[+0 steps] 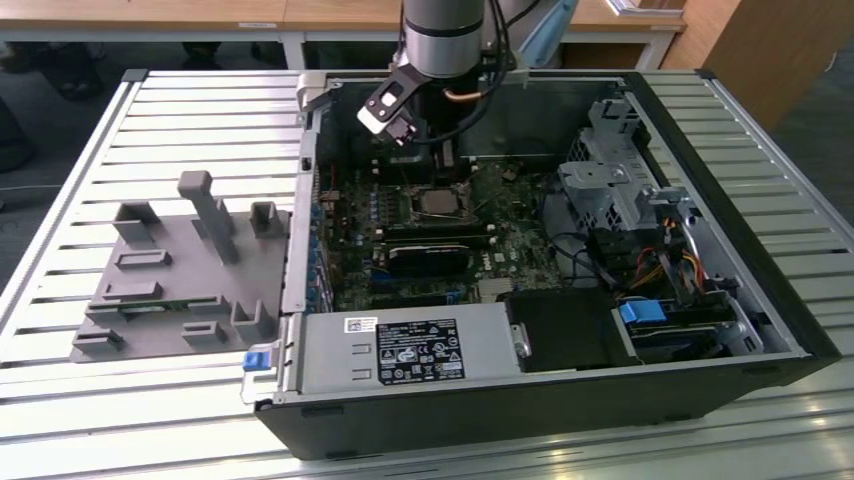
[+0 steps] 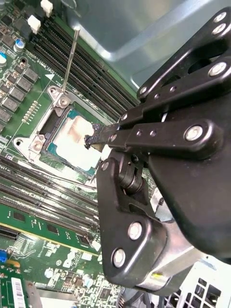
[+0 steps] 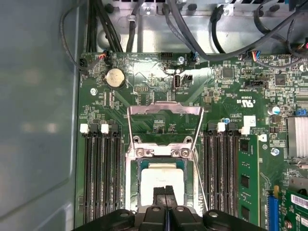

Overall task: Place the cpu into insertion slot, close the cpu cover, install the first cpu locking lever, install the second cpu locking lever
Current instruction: 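Close the cpu cover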

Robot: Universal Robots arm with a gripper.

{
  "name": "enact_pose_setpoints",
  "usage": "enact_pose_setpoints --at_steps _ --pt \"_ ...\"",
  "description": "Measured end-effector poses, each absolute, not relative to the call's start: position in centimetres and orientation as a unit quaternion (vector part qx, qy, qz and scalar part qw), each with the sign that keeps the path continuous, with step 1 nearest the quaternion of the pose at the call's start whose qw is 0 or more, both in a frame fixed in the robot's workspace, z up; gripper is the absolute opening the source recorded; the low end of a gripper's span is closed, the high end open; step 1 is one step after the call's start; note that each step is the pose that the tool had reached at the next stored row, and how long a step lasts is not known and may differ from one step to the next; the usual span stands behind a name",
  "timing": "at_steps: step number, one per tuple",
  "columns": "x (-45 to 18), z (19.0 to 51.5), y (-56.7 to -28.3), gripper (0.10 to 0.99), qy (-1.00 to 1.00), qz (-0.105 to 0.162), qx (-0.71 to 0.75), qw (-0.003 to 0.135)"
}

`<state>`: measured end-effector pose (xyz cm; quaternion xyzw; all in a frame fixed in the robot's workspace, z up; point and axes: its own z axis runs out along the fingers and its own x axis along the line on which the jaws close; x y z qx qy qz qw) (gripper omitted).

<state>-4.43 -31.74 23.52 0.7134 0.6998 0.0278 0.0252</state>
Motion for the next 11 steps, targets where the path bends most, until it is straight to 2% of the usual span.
enact_pose_setpoints --at_steps 11 --pt "-4.4 26.3 -31.7 0.110 0.699 0.027 0.714 0.021"
